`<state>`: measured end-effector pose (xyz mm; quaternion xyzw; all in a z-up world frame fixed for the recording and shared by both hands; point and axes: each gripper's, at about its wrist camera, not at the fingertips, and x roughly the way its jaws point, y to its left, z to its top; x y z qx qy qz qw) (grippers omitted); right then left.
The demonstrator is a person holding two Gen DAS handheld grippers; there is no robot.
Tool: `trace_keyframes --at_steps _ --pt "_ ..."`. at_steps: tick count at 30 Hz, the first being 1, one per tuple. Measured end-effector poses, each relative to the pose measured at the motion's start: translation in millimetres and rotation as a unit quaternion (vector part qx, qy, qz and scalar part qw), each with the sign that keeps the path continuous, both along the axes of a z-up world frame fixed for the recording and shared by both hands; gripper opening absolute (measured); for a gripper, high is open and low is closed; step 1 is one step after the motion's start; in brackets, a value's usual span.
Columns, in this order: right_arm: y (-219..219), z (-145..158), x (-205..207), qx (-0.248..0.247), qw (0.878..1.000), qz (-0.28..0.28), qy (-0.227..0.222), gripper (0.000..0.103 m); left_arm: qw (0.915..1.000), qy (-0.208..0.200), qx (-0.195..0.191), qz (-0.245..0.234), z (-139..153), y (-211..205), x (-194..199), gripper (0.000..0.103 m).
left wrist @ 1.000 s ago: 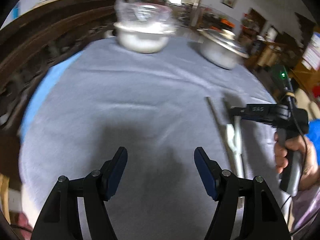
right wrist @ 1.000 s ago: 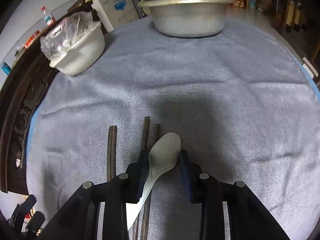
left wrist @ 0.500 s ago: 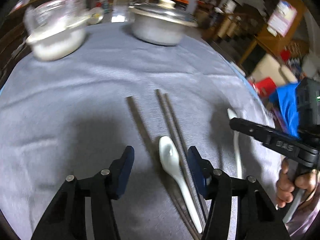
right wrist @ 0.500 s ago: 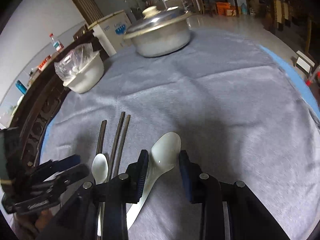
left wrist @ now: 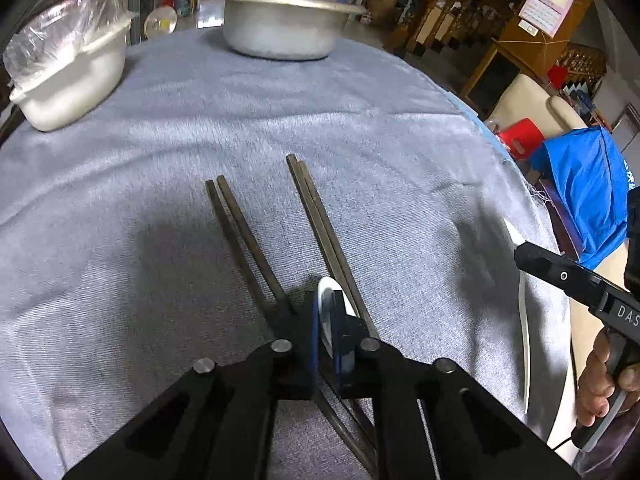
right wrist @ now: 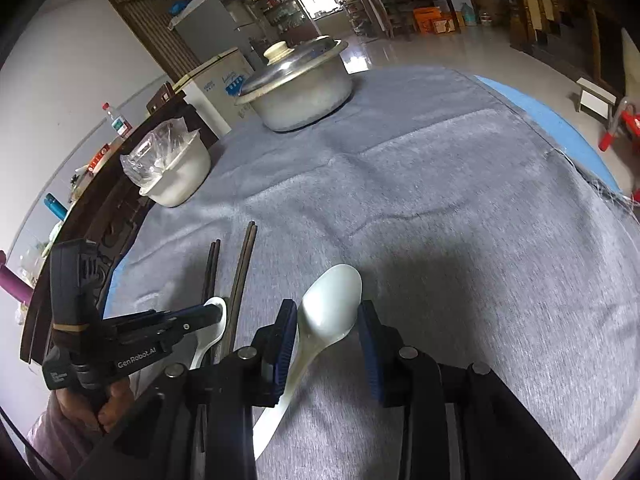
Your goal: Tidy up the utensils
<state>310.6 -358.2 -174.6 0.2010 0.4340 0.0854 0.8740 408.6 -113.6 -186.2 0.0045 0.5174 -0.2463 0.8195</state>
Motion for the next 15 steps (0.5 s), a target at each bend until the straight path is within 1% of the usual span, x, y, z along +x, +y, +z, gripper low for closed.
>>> trace_keyframes --at_steps 2,5,8,11,15 --pt "-1.0 -0.4 -4.0 0.004 1.000 -0.003 -0.003 0.033 1.0000 -0.007 -0.006 0.002 4.5 3.2 -3.8 0.004" --pt "-2.9 1.3 -15.4 0.007 1.000 -0.011 -0.013 0.033 0.9996 -0.025 -0.006 0.011 14.5 12.0 -9.3 0.004" --pt "-6.0 5.0 -28.8 0.004 0.999 -0.023 -0.029 0.033 0.9988 -0.038 -0.012 0.029 23.9 23.3 -12.4 0.004" --pt "-12.5 9.4 -43.5 0.016 0.998 -0.039 -0.046 0.033 0.9967 -0.052 -0.018 0.060 34.0 42.1 -19.6 0.004" --pt "-18.7 20.2 -69.5 0.009 0.995 -0.065 -0.077 0.033 0.9904 -0.068 -0.033 0.115 45.1 72.3 -35.2 0.004"
